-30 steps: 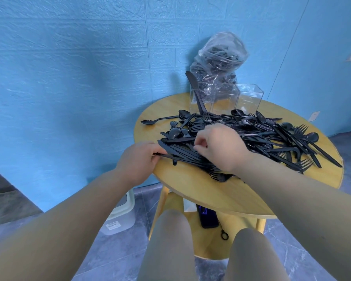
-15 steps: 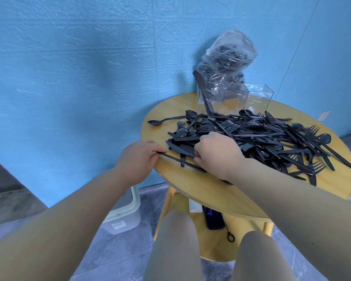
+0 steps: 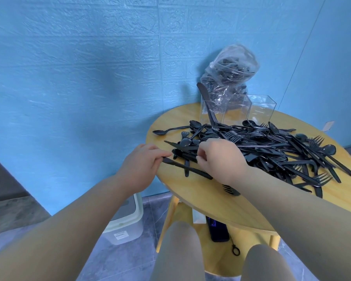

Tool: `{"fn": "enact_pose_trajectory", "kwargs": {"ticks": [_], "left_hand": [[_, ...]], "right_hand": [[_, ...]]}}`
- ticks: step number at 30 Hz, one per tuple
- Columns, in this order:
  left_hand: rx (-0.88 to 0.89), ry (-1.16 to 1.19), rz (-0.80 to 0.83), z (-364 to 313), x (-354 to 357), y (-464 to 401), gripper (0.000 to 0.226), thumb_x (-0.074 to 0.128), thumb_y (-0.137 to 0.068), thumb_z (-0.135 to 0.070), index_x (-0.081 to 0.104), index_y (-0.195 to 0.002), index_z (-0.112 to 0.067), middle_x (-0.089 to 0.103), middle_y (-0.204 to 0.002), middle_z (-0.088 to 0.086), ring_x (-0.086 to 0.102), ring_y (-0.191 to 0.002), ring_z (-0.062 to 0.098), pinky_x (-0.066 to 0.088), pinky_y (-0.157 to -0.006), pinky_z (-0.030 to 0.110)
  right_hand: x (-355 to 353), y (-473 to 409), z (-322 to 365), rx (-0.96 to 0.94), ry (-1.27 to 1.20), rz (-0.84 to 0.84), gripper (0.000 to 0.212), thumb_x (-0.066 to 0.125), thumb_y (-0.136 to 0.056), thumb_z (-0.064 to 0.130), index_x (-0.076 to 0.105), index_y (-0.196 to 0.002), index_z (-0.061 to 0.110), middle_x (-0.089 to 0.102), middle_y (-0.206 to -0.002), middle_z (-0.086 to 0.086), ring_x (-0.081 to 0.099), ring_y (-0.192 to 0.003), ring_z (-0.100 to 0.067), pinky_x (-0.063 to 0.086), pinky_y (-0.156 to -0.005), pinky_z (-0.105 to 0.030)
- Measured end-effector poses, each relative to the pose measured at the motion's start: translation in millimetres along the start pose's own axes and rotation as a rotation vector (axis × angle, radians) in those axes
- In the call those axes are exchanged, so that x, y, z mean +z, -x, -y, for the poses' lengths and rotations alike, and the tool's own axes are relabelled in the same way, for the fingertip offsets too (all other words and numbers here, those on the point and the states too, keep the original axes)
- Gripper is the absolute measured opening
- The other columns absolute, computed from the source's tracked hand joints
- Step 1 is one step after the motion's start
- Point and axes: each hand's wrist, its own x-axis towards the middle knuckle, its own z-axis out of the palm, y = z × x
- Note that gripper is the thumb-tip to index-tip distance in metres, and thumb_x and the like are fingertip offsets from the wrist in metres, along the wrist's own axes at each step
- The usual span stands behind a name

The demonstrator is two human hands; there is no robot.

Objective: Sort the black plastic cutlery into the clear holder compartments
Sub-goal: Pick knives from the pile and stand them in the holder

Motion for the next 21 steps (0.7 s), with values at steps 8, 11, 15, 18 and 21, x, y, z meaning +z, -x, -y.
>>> {"fn": "enact_pose_trajectory", "kwargs": {"ticks": [8, 11, 15, 18, 21], "left_hand": [[0.002, 0.156, -0.165, -33.6, -30.3, -23.5, 0.022, 0.055, -0.094, -0.016, 0.066, -0.112, -0.024, 0.06, -0.1, -0.017, 0.052, -0.083, -0.001, 0.033, -0.07, 0.004], [-0.03, 0.261, -0.185, -52.5, -29.7, -39.2, 0.015, 0.06, -0.092, -0.017, 0.064, -0.1, -0.029, 0.061, -0.089, -0.021, 0.054, -0.073, -0.01, 0.037, -0.071, 0.002], [-0.039, 0.296, -0.207, -82.7, -21.2, -59.3, 0.011, 0.065, -0.089, -0.019, 0.066, -0.098, -0.026, 0.056, -0.077, -0.02, 0.054, -0.069, -0.002, 0.042, -0.067, 0.016], [-0.017, 0.344, -0.224, -100.7, -17.2, -71.8, 0.014, 0.068, -0.086, -0.018, 0.062, -0.097, -0.025, 0.058, -0.078, -0.014, 0.055, -0.064, -0.003, 0.038, -0.058, 0.005], [-0.084, 0.449, -0.216, -109.8, -15.9, -81.6, 0.026, 0.073, -0.081, -0.027, 0.052, -0.095, -0.032, 0.065, -0.081, -0.013, 0.059, -0.063, -0.001, 0.042, -0.061, 0.014]], "right_hand": [[-27.5, -2.7, -10.1, 0.112, -0.33, -0.18, 0.004, 0.047, -0.094, 0.019, 0.048, -0.093, 0.015, 0.06, -0.073, -0.001, 0.054, -0.067, -0.021, 0.042, -0.061, -0.031], [-37.1, 0.6, -26.1, 0.164, -0.375, -0.126, 0.005, 0.039, -0.097, 0.018, 0.042, -0.097, 0.015, 0.06, -0.072, -0.005, 0.058, -0.067, -0.025, 0.046, -0.062, -0.037], [-50.9, 10.8, -49.3, 0.21, -0.445, -0.034, 0.01, 0.035, -0.099, 0.019, 0.044, -0.094, 0.016, 0.066, -0.079, -0.003, 0.059, -0.07, -0.018, 0.046, -0.063, -0.033], [-59.9, 18.1, -62.9, 0.187, -0.438, -0.036, 0.027, 0.034, -0.1, 0.022, 0.048, -0.079, 0.015, 0.063, -0.072, 0.0, 0.05, -0.064, -0.013, 0.036, -0.061, -0.029], [-65.1, 24.5, -74.6, 0.161, -0.38, -0.107, 0.037, 0.034, -0.102, 0.025, 0.042, -0.066, 0.026, 0.055, -0.064, -0.003, 0.048, -0.062, -0.018, 0.036, -0.06, -0.033]]}}
